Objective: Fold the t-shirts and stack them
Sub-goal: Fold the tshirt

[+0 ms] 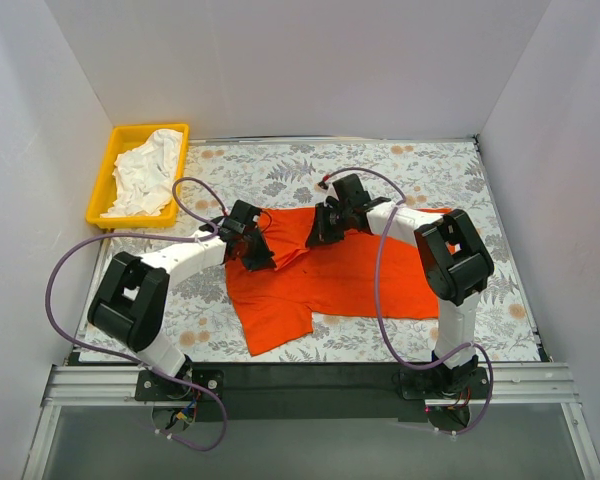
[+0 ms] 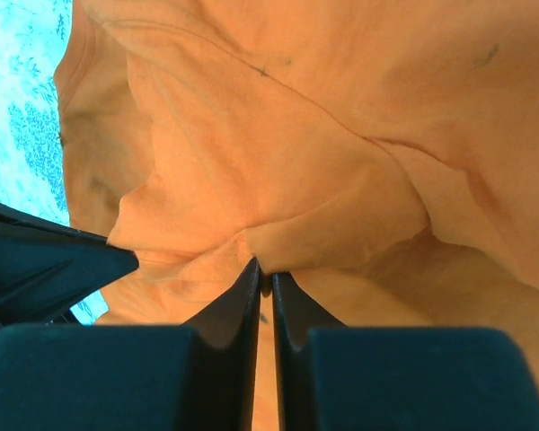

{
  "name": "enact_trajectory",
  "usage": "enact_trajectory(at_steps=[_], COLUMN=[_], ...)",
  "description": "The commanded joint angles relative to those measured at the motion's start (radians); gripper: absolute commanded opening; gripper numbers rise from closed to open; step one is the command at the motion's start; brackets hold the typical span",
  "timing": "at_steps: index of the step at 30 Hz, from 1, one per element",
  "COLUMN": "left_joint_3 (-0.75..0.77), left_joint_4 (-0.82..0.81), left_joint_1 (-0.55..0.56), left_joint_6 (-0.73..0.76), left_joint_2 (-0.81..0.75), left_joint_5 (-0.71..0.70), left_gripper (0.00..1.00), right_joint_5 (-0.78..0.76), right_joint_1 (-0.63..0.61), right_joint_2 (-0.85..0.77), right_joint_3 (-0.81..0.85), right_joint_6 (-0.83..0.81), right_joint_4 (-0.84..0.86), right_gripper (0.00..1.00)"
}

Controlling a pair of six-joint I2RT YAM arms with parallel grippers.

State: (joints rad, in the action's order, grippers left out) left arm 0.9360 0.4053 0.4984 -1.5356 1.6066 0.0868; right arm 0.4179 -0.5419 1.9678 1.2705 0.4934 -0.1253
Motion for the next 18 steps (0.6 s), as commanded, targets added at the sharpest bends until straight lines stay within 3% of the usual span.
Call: enact_trajectory(at_steps=[1,6,11,18], left_joint_3=[0.011,0.004,0.003,-0.005], left_joint_4=[0.032,0.04,0.038,0.033], left_joint_1=[-0.008,-0.012,-0.015,-0.02], left_joint_6=[-0.015,-0.02,-0.017,-0.018], left_joint_2=[-0.071,-0.083,-0.082,-0.086], left_joint_5=[0.002,-0.001,0.005,0.011], left_gripper=[0.0,0.0,0.0,0.0], right_joint_5=[0.005,0.028,0.074,-0.034], right_joint_1=[-0.001,-0.004,-0.007,-0.007], right_joint_2=[-0.047,-0.079,-0.122,-0.136], right_joint_3=[0.047,0.055,0.044,-0.037], right_joint_6=[-0.024,-0.026,-0.039,-0.036], right_joint_4=[-0.073,-0.071,-0.048,-0.04], right_gripper=[0.14,0.28,0.29,0.32])
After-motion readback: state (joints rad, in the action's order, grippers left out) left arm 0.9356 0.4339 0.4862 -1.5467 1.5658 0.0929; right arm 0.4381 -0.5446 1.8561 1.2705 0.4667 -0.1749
